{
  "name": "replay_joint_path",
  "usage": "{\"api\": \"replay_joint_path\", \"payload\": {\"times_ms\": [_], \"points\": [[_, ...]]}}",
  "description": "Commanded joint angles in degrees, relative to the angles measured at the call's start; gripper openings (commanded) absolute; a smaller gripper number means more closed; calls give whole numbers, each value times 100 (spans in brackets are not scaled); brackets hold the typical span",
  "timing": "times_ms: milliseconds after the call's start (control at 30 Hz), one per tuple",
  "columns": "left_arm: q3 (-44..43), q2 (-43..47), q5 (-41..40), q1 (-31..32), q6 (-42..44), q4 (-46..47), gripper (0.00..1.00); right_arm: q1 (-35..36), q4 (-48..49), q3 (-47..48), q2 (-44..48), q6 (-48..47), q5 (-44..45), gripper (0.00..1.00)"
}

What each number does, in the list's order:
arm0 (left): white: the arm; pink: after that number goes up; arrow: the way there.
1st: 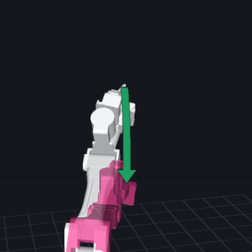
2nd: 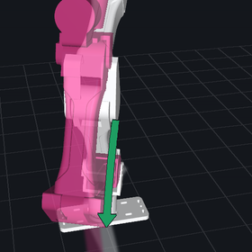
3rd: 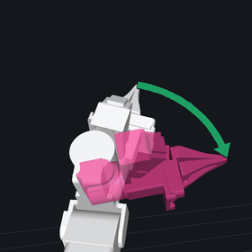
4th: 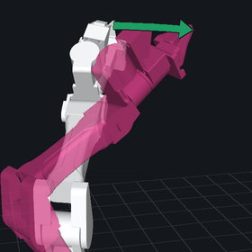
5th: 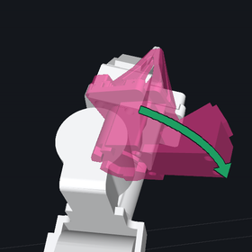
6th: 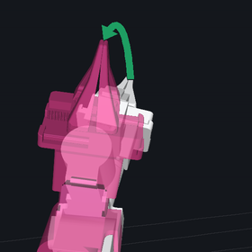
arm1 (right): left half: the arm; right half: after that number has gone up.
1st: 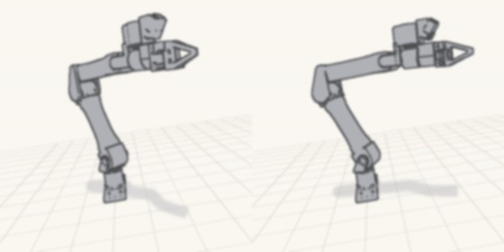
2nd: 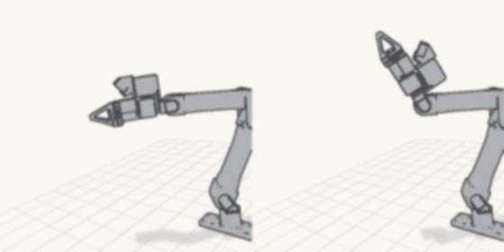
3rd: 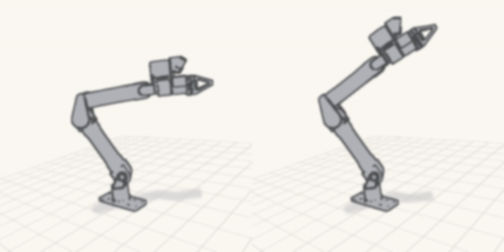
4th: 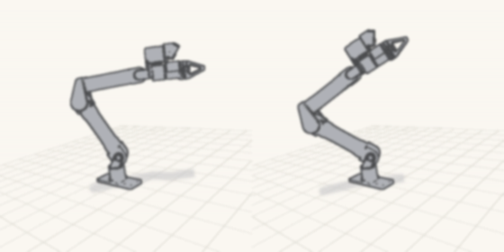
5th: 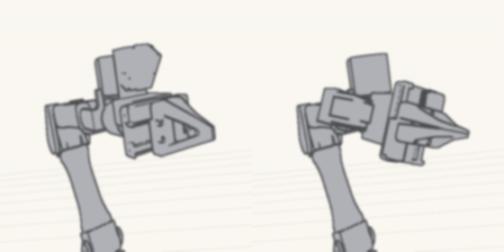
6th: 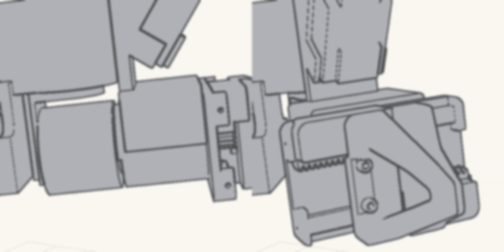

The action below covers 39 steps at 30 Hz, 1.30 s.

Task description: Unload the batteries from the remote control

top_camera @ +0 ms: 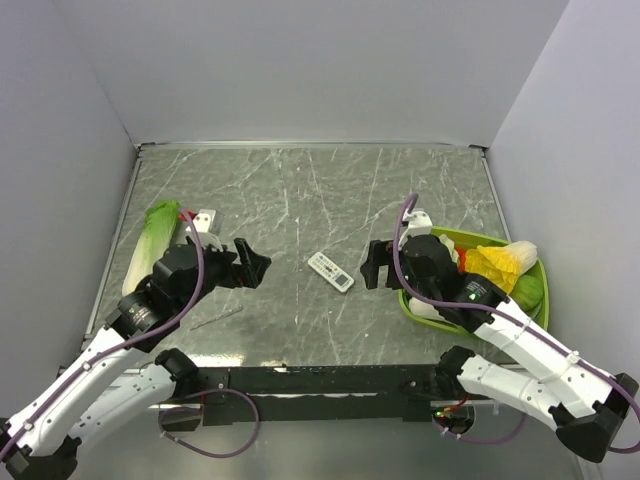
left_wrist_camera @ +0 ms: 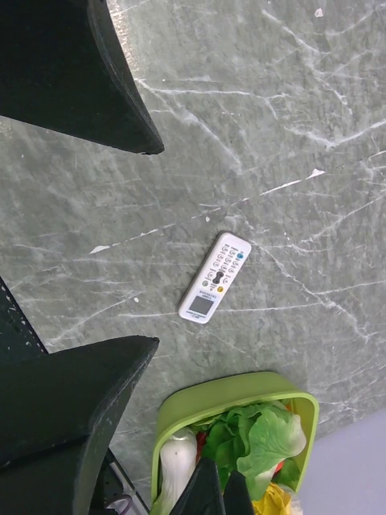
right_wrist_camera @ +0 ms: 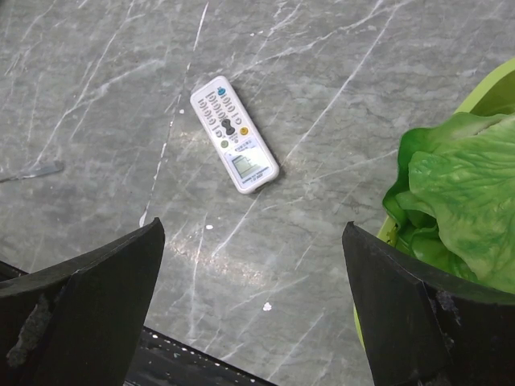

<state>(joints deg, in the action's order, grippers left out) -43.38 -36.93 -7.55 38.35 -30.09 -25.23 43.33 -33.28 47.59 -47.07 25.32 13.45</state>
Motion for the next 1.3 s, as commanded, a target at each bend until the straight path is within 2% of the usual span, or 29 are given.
{"api": "replay_joint_path", "payload": {"times_ms": [0,267,333,467,567,667,767,1133,1267], "points": [[-83,107,-141,15,-24,-8,99,35,146,154,48,61,43,100],[-40,194,-141,6,-67,54,99,35,594,48,-389,88,438,100],[-31,212,-263,6,-146,19,100,26,664,188,-653,-158,195,100],[-110,124,-510,6,-410,-157,99,52,665,540,-1863,-702,-176,99],[-162,45,-624,-3,-507,-245,99,149,726,760,-2751,-958,-194,94],[-206,1,-625,-29,-525,-280,99,325,813,1006,-3473,-1090,-97,90],[-206,10,-695,-38,-542,-315,99,404,1111,1129,-3922,-1301,-403,89],[-75,300,-642,-38,-551,-166,99,404,1807,1007,-4653,-1706,-388,84],[-92,265,-616,-38,-533,-184,99,413,1719,1103,-4916,-1706,-177,84]]}}
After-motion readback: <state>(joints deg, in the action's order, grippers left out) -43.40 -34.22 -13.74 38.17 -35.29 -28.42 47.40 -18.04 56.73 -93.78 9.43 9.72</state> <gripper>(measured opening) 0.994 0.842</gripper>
